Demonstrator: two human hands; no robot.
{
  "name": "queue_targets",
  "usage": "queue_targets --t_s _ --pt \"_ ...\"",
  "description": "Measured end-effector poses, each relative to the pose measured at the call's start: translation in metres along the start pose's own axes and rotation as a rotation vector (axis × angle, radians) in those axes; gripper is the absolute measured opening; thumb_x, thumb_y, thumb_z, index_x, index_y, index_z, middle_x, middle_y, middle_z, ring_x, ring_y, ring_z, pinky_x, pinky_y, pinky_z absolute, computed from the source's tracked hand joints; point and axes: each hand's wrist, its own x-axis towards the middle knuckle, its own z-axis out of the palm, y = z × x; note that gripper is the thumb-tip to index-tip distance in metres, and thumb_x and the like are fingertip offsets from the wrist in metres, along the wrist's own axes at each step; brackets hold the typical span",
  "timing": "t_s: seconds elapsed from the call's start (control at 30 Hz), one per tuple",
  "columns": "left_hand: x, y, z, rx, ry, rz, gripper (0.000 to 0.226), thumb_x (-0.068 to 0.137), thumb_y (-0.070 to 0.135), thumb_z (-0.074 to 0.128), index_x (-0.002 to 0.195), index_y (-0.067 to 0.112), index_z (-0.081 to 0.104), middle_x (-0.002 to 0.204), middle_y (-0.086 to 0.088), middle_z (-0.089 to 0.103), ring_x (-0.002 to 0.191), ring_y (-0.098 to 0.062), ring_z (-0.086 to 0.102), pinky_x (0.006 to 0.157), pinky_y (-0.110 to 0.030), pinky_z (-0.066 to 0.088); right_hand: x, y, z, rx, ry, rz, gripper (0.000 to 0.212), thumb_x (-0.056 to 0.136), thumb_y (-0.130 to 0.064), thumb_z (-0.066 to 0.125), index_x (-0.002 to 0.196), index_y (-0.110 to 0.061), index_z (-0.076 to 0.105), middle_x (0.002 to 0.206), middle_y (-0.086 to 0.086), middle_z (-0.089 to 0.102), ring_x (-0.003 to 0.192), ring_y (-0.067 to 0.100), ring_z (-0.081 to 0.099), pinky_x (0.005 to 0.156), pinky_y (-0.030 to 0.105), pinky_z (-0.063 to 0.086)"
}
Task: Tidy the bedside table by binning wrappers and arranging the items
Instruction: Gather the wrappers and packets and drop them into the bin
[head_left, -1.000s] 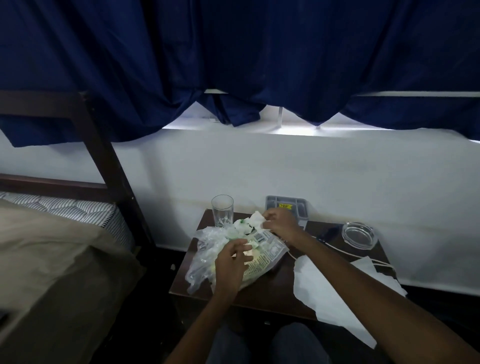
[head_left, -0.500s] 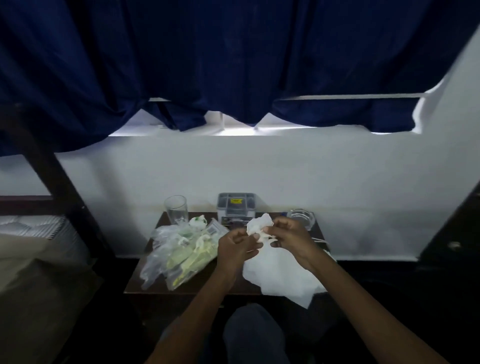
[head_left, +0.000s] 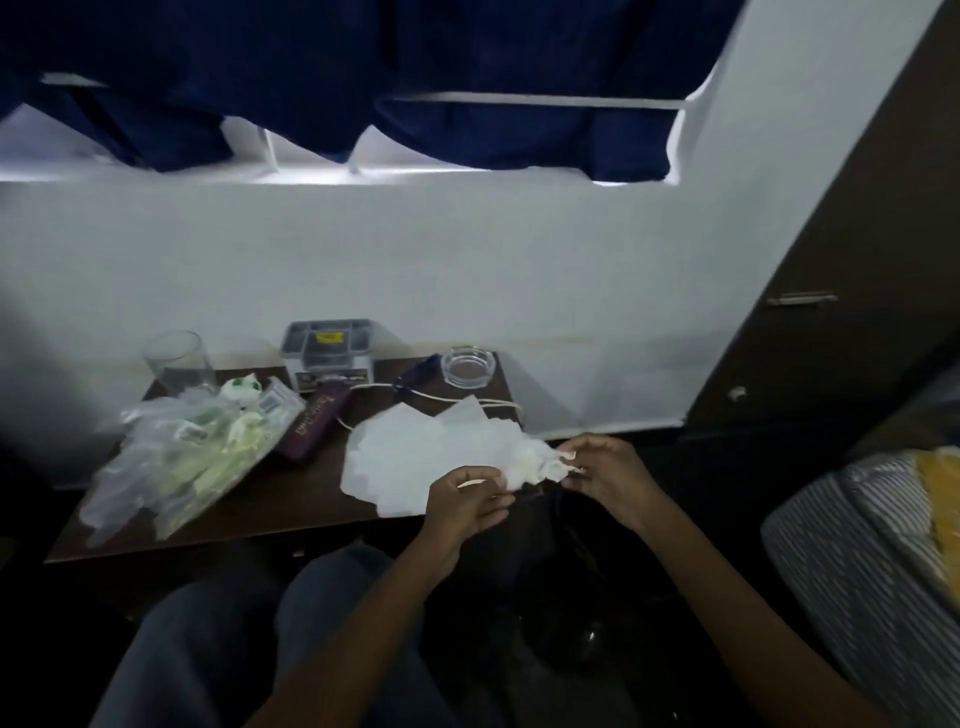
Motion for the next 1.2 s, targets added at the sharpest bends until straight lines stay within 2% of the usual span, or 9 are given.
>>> queue_targets --t_s 0.2,0.3,0.37,0.43,0.6,0.7,0.87,1.03,1.2 --pt "0.006 -0.012 0.007 0.112 -0.007 -0.026 0.016 0.093 0.014 0.054 0.105 0.008 0.061 0.095 -0.006 0.073 0.087 -0.019 0.069 0.071 -0.027 0.056 0.013 0.025 -0.071 -0.035 0.454 -0.045 0.030 0.085 0.007 0.045 0.065 -0.009 0.061 0.053 0.003 0.062 0.046 0.009 0.060 0.041 0.014 0.046" --pt "0.006 -0.004 -0.008 0.134 0.046 0.004 0.018 0.094 0.011 0.051 0.107 0.006 0.062 0.099 -0.007 0.072 0.089 -0.021 0.068 0.073 -0.028 0.055 0.026 0.051 -0.099 -0.087 0.612 0.012 0.019 0.089 0.000 0.048 0.083 -0.001 0.066 0.087 0.019 0.063 0.079 0.030 0.061 0.056 0.027 0.053" --pt "0.006 0.005 -0.026 0.120 0.081 0.037 0.019 0.095 0.008 0.047 0.108 0.004 0.061 0.104 -0.010 0.070 0.090 -0.024 0.066 0.075 -0.029 0.054 0.029 0.067 -0.110 -0.140 0.576 0.123 0.020 0.092 -0.005 0.050 0.107 0.001 0.062 0.103 0.018 0.057 0.096 0.036 0.057 0.079 0.044 0.051" --pt "0.005 0.016 -0.047 0.113 0.117 0.086 0.018 0.096 0.008 0.045 0.105 0.006 0.060 0.106 -0.013 0.068 0.090 -0.025 0.065 0.077 -0.031 0.052 0.032 0.081 -0.116 -0.212 0.544 0.212 0.027 0.092 -0.002 0.048 0.118 0.002 0.058 0.108 0.019 0.056 0.098 0.038 0.057 0.090 0.048 0.046" --pt "0.000 0.033 -0.103 0.101 0.274 0.184 0.019 0.096 0.008 0.044 0.107 0.003 0.059 0.104 -0.015 0.065 0.085 -0.024 0.063 0.079 -0.032 0.049 0.032 0.094 -0.100 -0.214 0.492 0.299 0.026 0.094 -0.005 0.044 0.117 0.003 0.055 0.108 0.020 0.057 0.094 0.037 0.058 0.068 0.036 0.047" --pt "-0.004 0.033 -0.137 0.098 0.359 0.213 0.019 0.095 0.011 0.048 0.108 0.004 0.060 0.100 -0.012 0.067 0.083 -0.020 0.065 0.074 -0.029 0.052 0.030 0.085 -0.068 -0.229 0.342 0.305 0.021 0.094 -0.010 0.046 0.111 -0.002 0.056 0.103 0.019 0.060 0.094 0.036 0.059 0.066 0.032 0.046" --pt "-0.015 0.031 -0.184 0.125 0.519 0.367 0.019 0.097 0.007 0.044 0.088 0.012 0.060 0.089 -0.010 0.068 0.060 -0.008 0.068 0.055 -0.017 0.054 0.036 0.051 0.009 -0.311 0.134 0.161 0.018 0.092 -0.007 0.048 0.103 -0.003 0.061 0.091 0.016 0.066 0.078 0.029 0.063 0.065 0.031 0.048" --pt "-0.030 0.034 -0.222 0.076 0.793 0.553 0.030 0.092 -0.004 0.041 0.082 0.018 0.058 0.077 -0.006 0.066 0.053 -0.005 0.063 0.050 -0.015 0.049 0.036 0.002 0.112 -0.357 -0.116 0.002 0.012 0.090 -0.005 0.052 0.091 -0.004 0.064 0.088 0.016 0.067 0.072 0.026 0.064 0.065 0.030 0.048" --pt "-0.022 0.044 -0.242 0.058 0.906 0.577 0.034 0.087 -0.004 0.041 0.077 0.024 0.058 0.073 -0.006 0.066 0.054 -0.013 0.061 0.057 -0.032 0.049 0.030 -0.033 0.215 -0.475 -0.292 -0.226 0.017 0.092 -0.006 0.049 0.090 -0.010 0.065 0.086 0.012 0.069 0.069 0.020 0.065 0.060 0.025 0.047"
